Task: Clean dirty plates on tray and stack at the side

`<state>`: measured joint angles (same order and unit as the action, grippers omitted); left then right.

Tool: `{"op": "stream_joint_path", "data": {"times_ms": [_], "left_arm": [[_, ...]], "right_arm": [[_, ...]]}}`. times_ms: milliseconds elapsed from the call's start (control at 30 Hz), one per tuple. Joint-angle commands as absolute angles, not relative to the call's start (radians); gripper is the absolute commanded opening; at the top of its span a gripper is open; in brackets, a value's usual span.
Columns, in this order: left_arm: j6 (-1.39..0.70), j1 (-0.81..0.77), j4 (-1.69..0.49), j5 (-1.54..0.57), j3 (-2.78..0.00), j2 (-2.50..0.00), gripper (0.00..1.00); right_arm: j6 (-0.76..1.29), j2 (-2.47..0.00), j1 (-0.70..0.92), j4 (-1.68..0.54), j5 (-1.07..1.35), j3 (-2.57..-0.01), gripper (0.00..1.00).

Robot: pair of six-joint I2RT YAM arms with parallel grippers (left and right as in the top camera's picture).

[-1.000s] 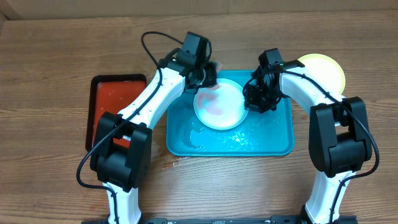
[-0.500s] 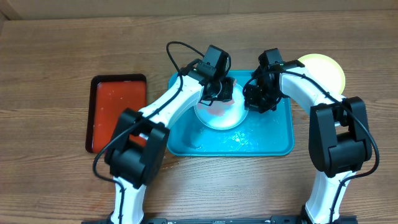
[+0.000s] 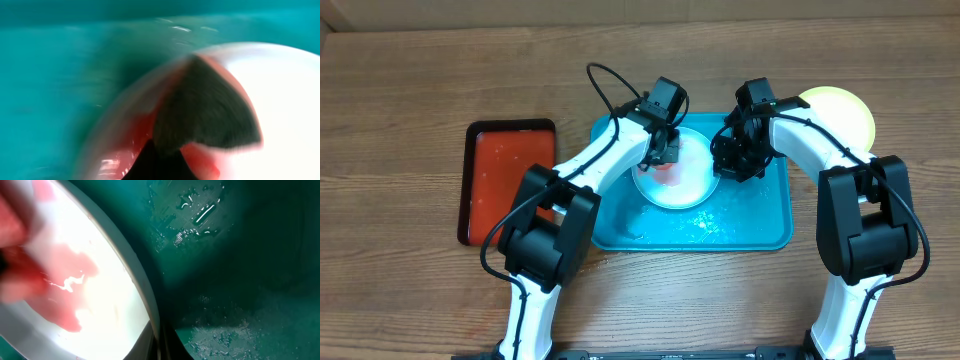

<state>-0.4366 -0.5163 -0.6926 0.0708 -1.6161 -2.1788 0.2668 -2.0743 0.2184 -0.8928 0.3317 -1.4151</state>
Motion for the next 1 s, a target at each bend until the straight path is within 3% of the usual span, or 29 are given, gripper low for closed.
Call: {"op": "stream_joint_path", "data": {"times_ms": [0, 400, 567, 767, 967], "left_arm": [[-0.368, -0.476, -0.726, 0.345, -1.667, -2.139, 0.04], [-0.399, -0.354, -0.801, 0.258, -1.756, -1.909, 0.04], [-0.400, -0.212, -0.903, 0.207, -1.756, -1.873, 0.04], [-0.400, -0.057, -1.035, 0.095, -1.732, -1.877, 0.04], [-0.400, 0.027, -1.075, 0.092, -1.700, -1.877, 0.04]], "right_arm": [[0.255, -2.088, 0.220, -0.899, 0.281, -1.406, 0.04], [0.152, -2.033, 0.250, -0.992, 0.169, -1.565, 0.04], [0.090, -1.965, 0.340, -1.026, -0.144, -1.659, 0.04], [0.047, -1.904, 0.516, -1.019, -0.691, -1.712, 0.04], [-0.136, -1.893, 0.677, -0.948, -1.111, -1.716, 0.04]]}}
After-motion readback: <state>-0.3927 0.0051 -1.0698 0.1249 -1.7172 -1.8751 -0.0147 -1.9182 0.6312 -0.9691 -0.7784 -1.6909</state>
